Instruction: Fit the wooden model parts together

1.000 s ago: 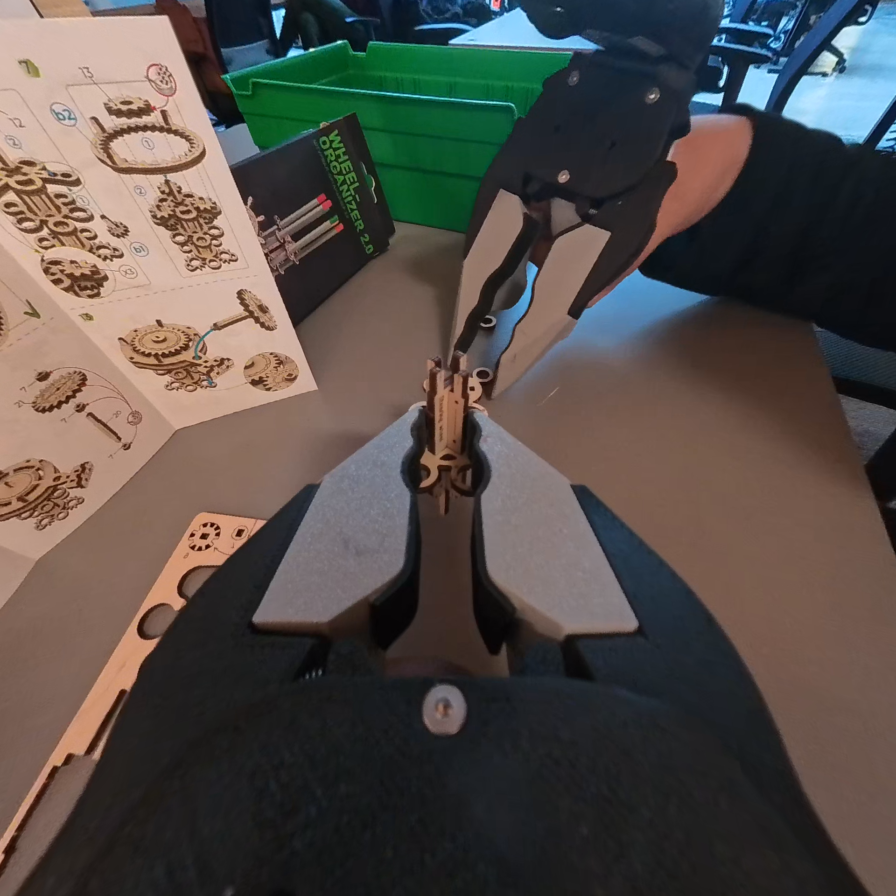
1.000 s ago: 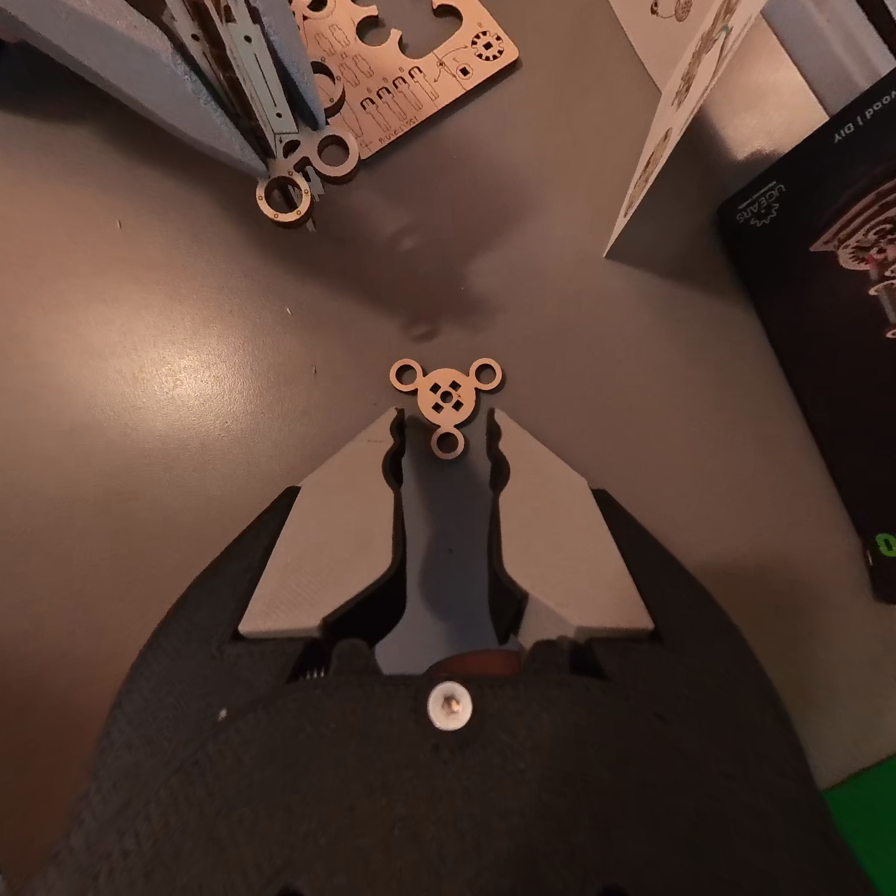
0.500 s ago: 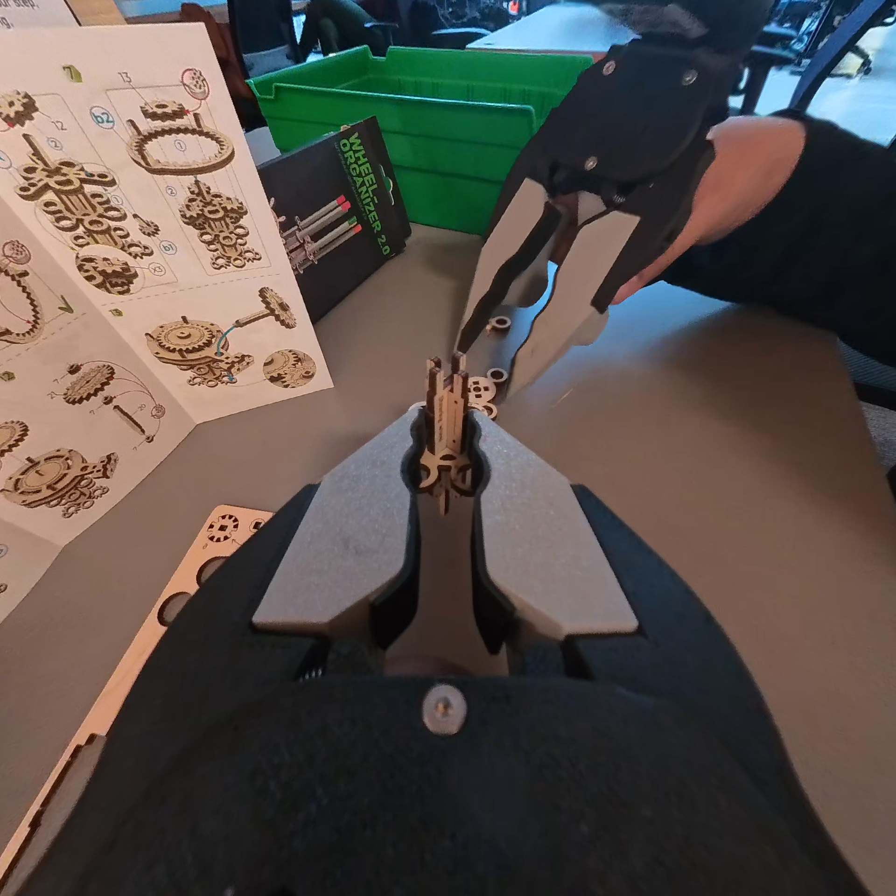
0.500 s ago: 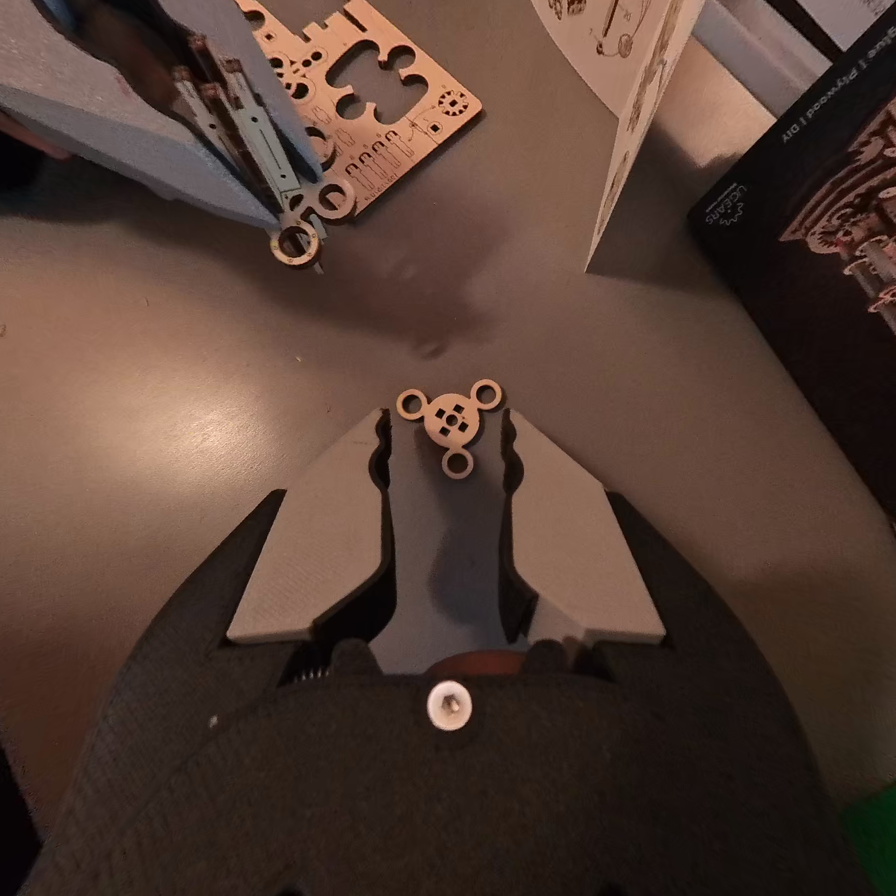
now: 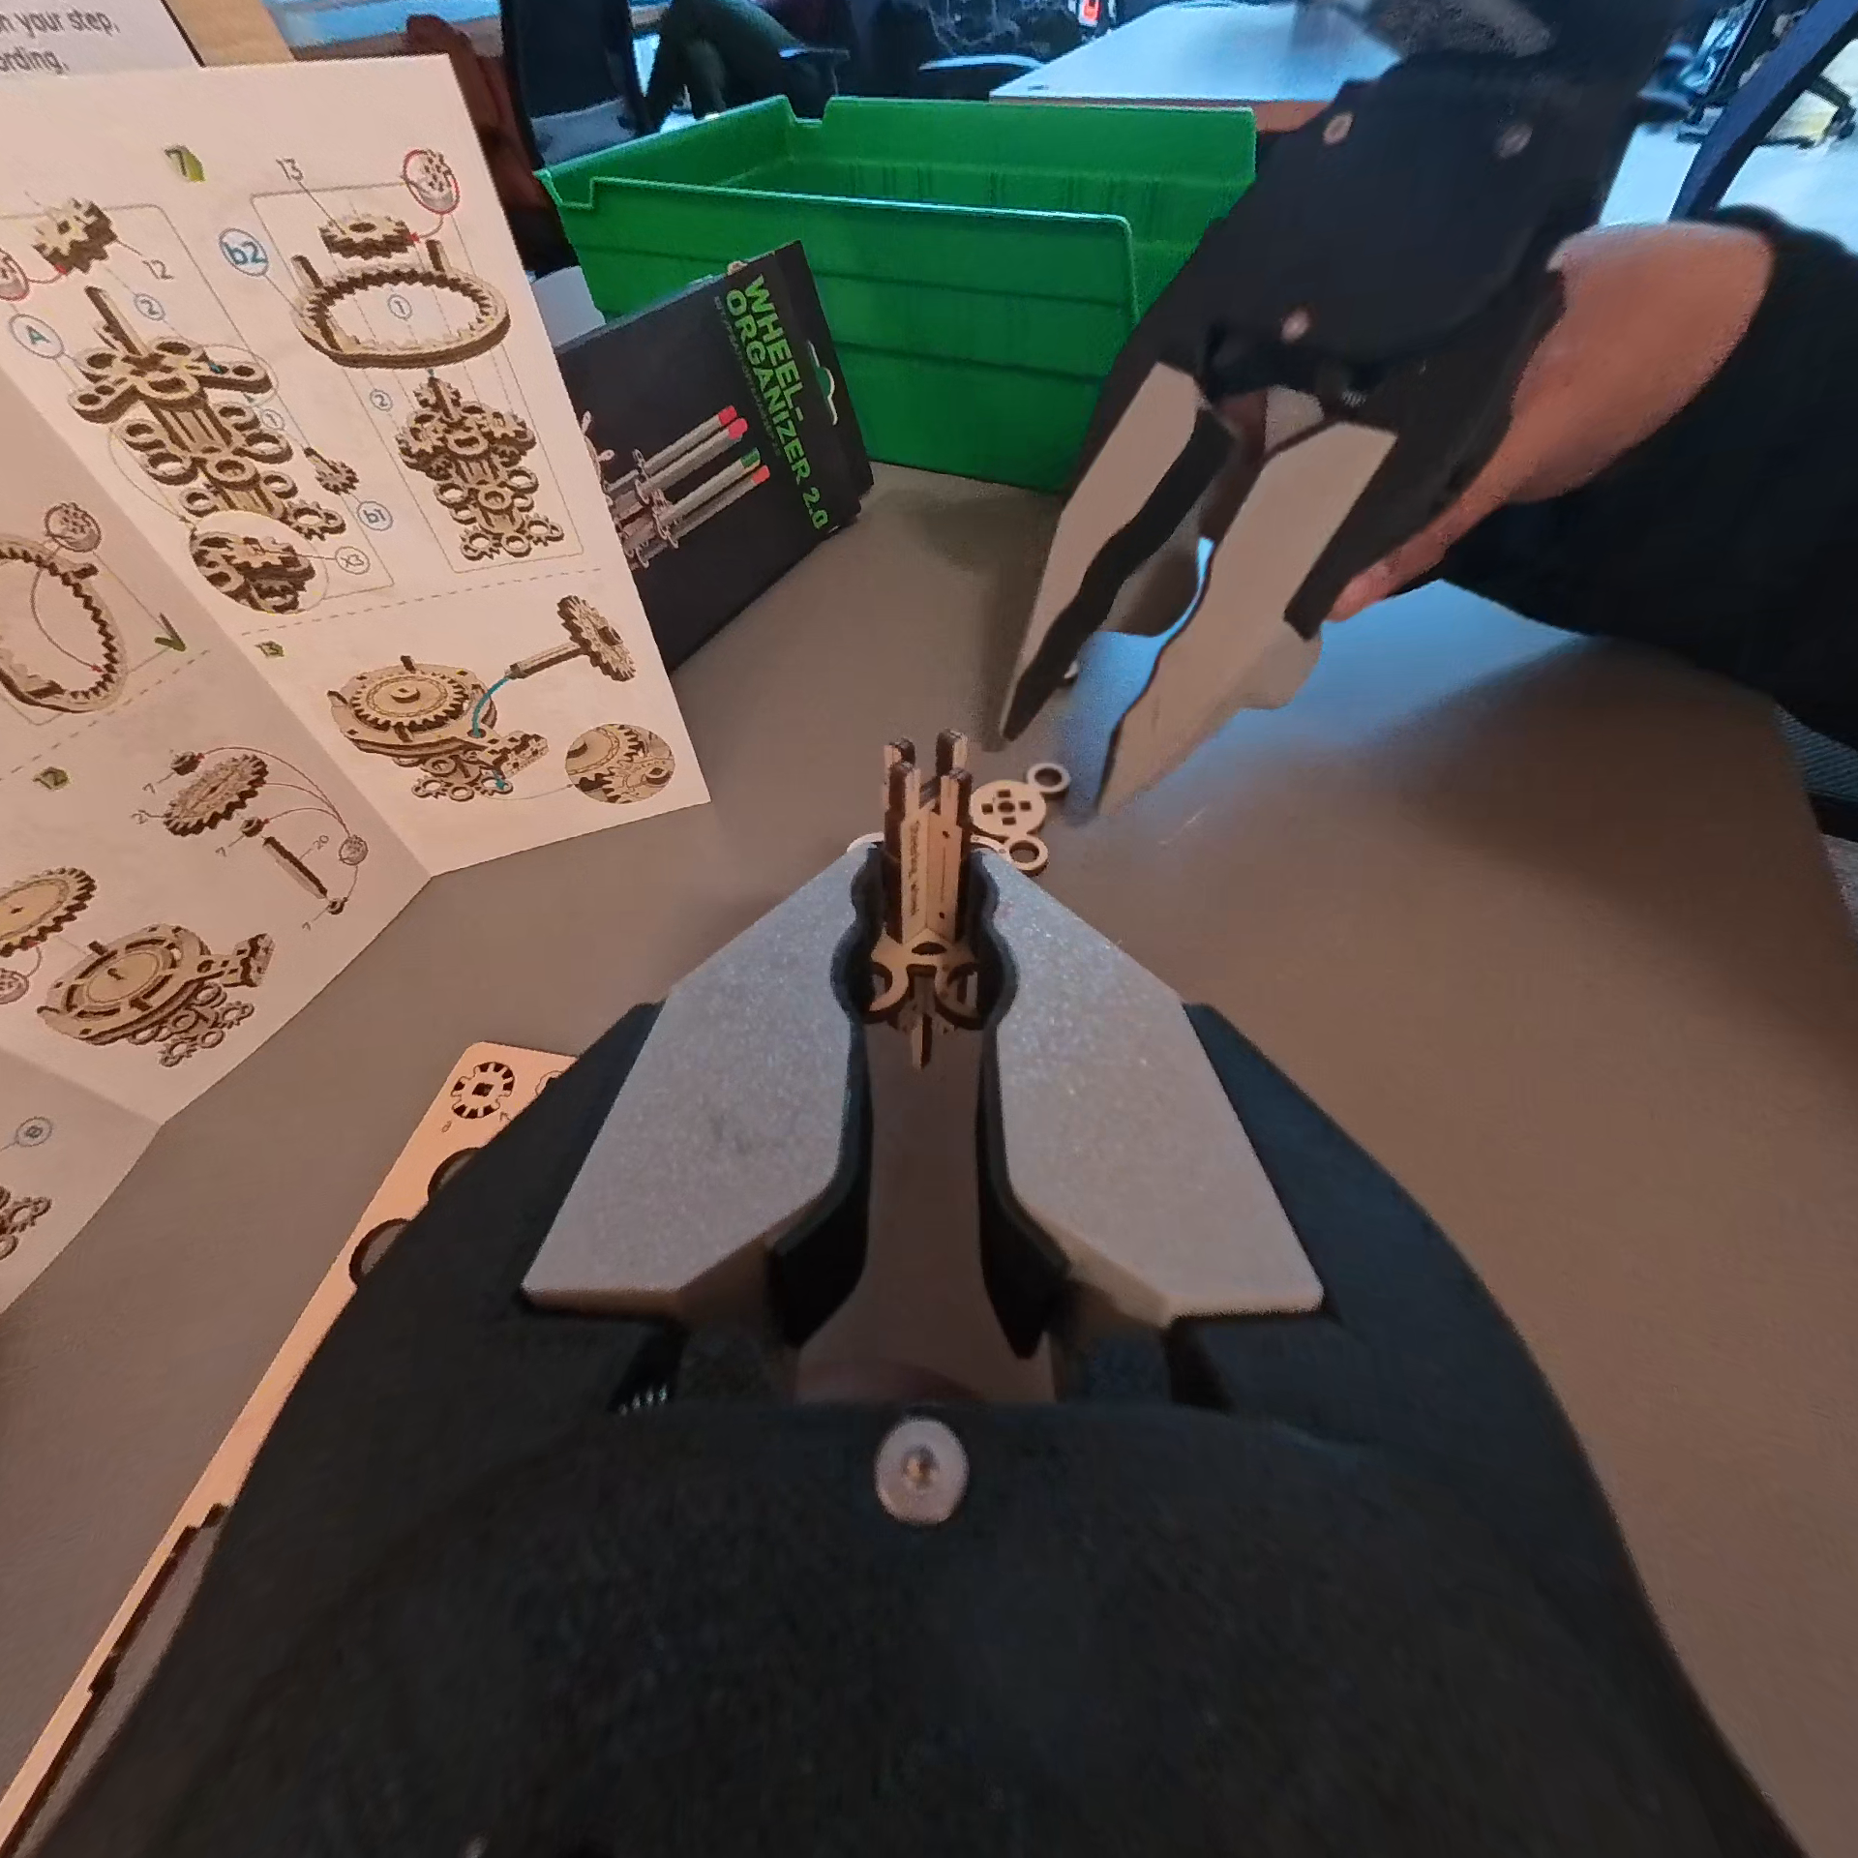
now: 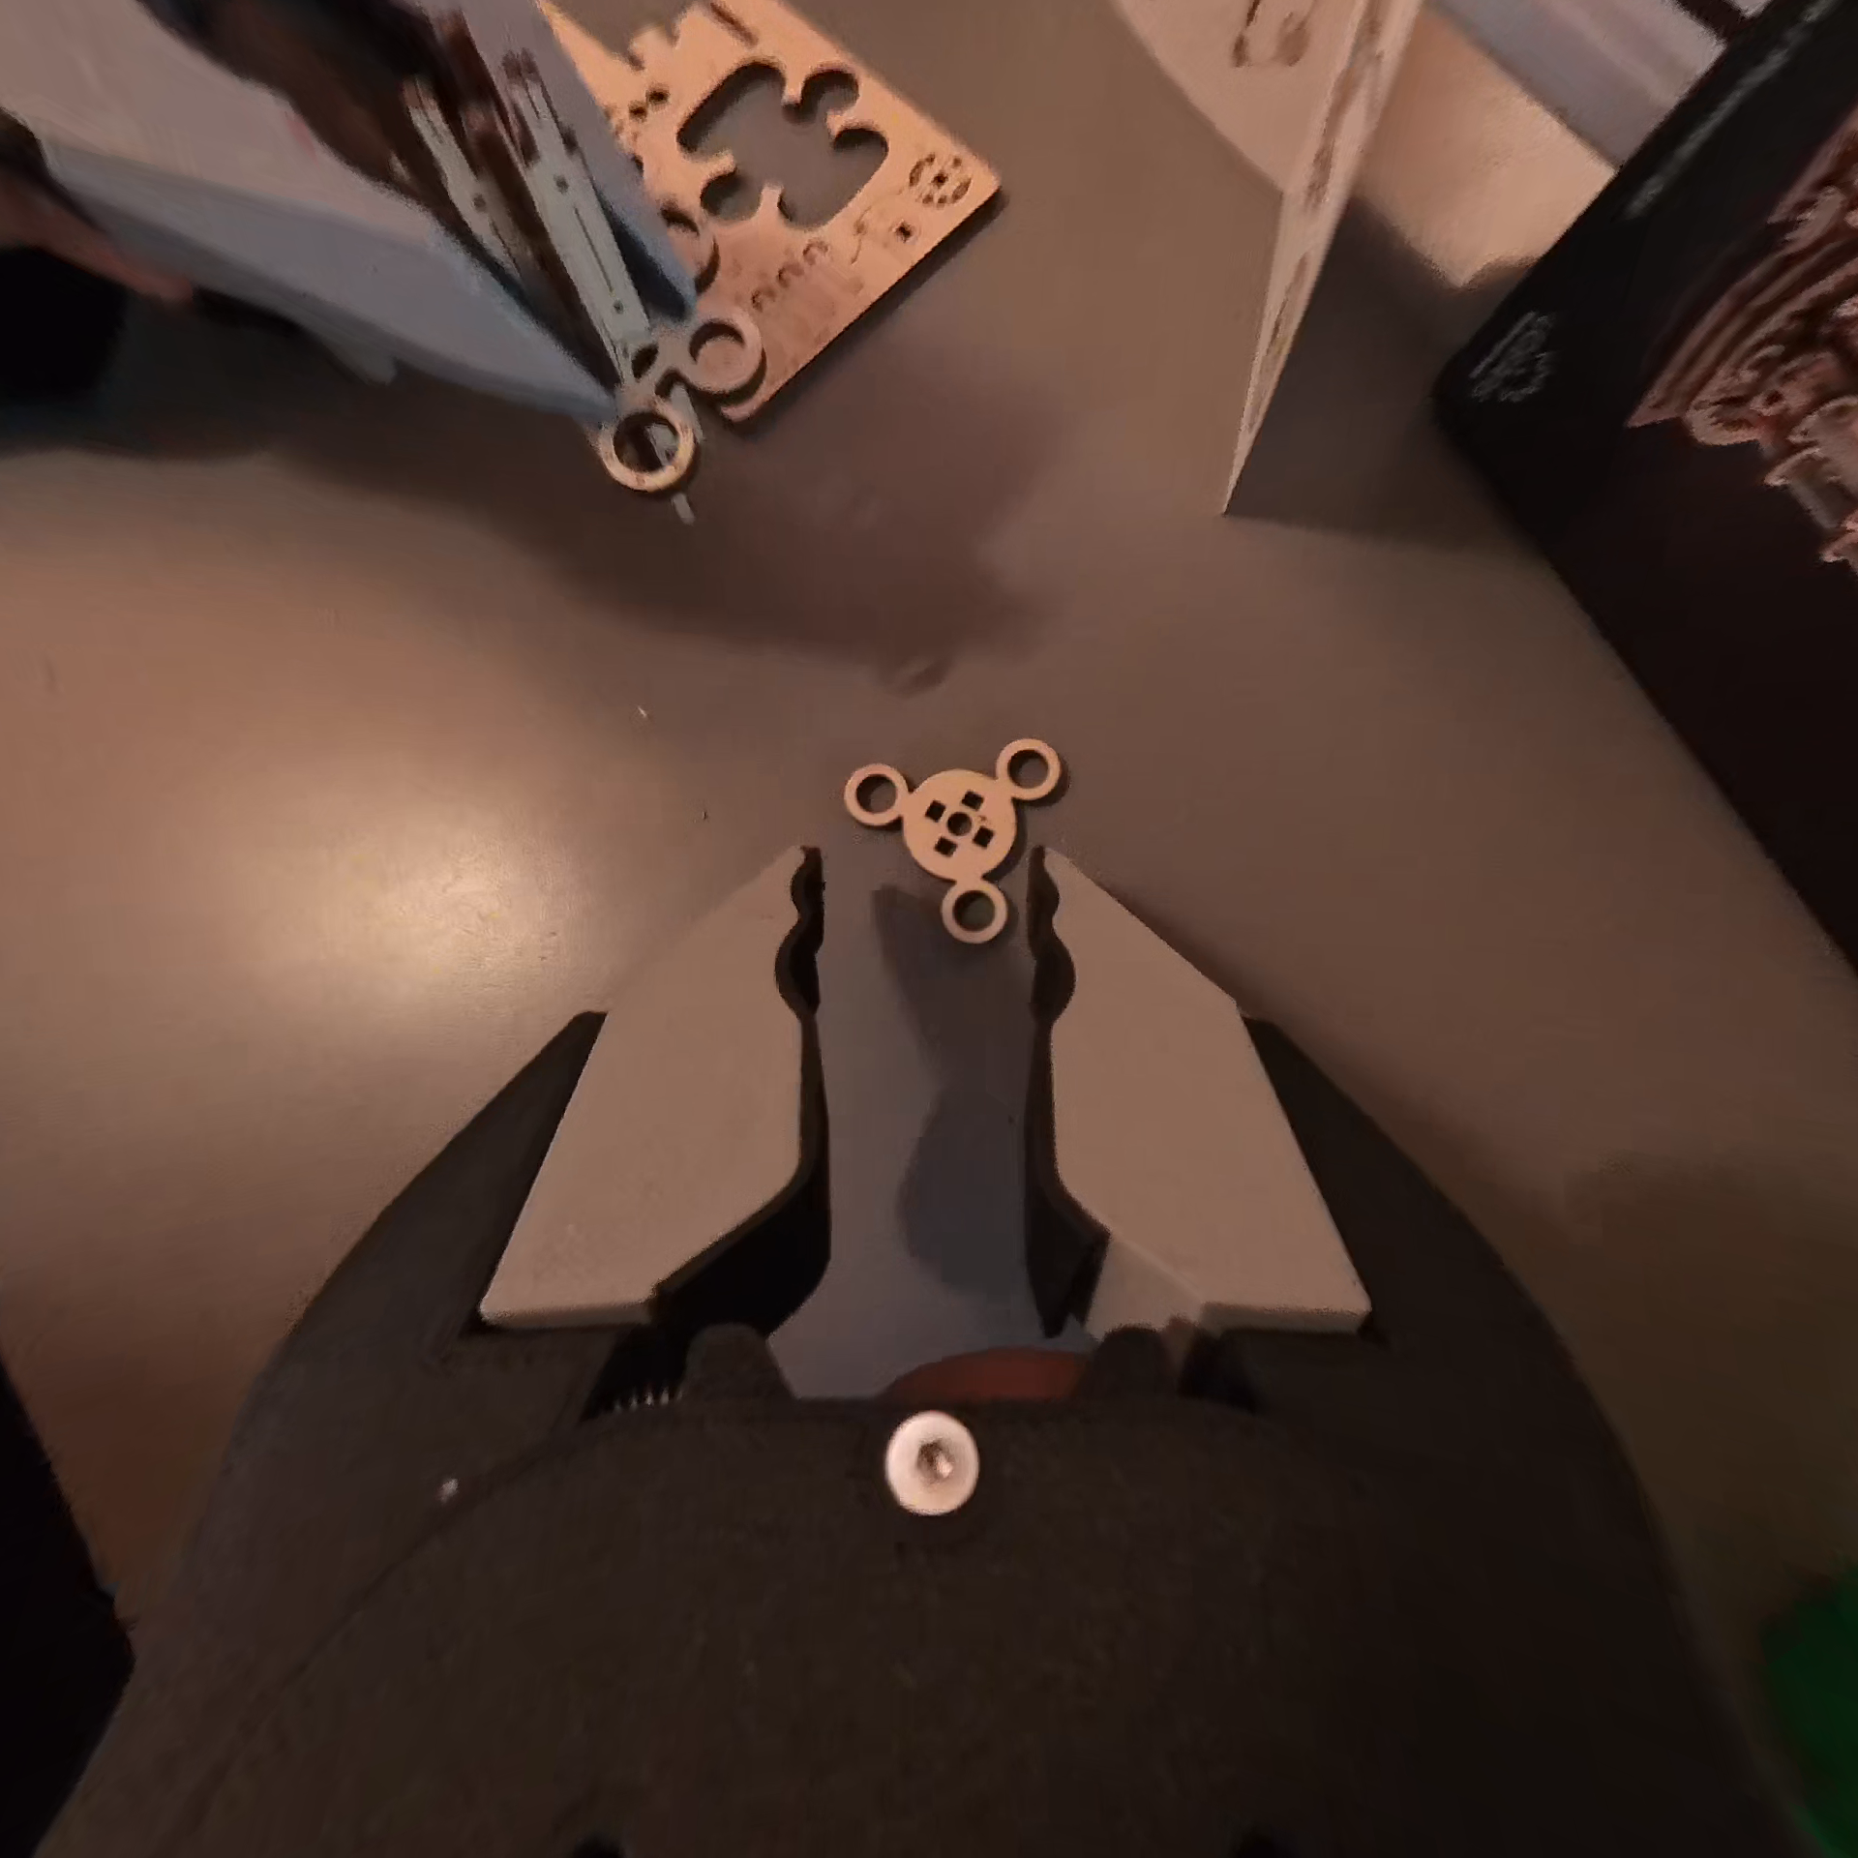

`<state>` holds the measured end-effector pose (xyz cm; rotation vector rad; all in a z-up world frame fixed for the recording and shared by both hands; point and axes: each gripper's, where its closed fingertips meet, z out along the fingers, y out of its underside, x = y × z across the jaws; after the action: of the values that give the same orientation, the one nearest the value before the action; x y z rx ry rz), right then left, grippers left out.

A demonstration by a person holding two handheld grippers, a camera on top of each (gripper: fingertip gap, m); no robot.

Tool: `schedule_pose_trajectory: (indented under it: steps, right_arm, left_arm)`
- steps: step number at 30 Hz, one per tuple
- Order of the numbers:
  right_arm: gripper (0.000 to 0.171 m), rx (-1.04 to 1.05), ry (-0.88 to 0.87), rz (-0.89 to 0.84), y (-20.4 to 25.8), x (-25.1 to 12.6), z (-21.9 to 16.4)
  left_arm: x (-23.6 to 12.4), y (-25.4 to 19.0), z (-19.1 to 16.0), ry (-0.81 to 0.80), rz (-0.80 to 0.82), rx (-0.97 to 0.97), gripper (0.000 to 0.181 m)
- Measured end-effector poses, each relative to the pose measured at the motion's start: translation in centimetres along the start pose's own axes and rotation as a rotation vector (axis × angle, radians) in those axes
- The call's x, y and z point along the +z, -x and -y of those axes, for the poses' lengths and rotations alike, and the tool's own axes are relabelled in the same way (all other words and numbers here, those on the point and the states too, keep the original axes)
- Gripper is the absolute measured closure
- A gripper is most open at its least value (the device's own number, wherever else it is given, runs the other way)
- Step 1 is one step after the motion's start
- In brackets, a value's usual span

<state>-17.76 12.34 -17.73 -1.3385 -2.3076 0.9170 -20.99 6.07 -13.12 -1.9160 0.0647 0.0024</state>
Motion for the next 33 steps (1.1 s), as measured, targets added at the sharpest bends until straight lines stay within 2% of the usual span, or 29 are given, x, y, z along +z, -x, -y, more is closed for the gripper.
schedule_pose_trajectory:
  steps: [3,6,9,12,16,20,24,33]
  right_arm:
    - [0.13,-0.03,0.052,-0.03,-0.6,1.1,-0.5]
    - [0.137,-0.012,0.037,0.014,-0.2,1.2,0.1]
    - [0.142,-0.083,0.042,-0.014,-0.8,0.8,0.2]
    - [0.142,-0.154,0.066,-0.019,-1.4,0.6,0.0]
    - [0.143,-0.161,0.072,0.058,-0.8,1.0,0.0]
    - [0.143,-0.178,0.098,0.039,-1.1,1.7,-0.5]
    - [0.15,-0.208,0.077,0.053,-0.7,1.9,-0.3]
    - [0.151,-0.228,0.007,0.067,-0.9,1.7,0.3]
  left_arm:
    - [0.0,0.0,0.0,0.0,0.0,0.003,0.169]
    - [0.0,0.0,0.0,-0.002,-0.002,0.001,0.169]
    - [0.0,-0.1,0.0,-0.001,-0.006,0.002,0.169]
    - [0.0,-0.2,0.0,0.001,-0.01,0.006,0.169]
    - [0.0,-0.3,0.0,0.001,-0.012,0.006,0.169]
    - [0.0,-0.3,0.0,0.001,-0.017,0.003,0.169]
    - [0.1,-0.5,-0.1,0.007,-0.022,0.013,0.169]
    - [0.2,-0.9,-0.2,0.014,-0.035,0.021,0.169]
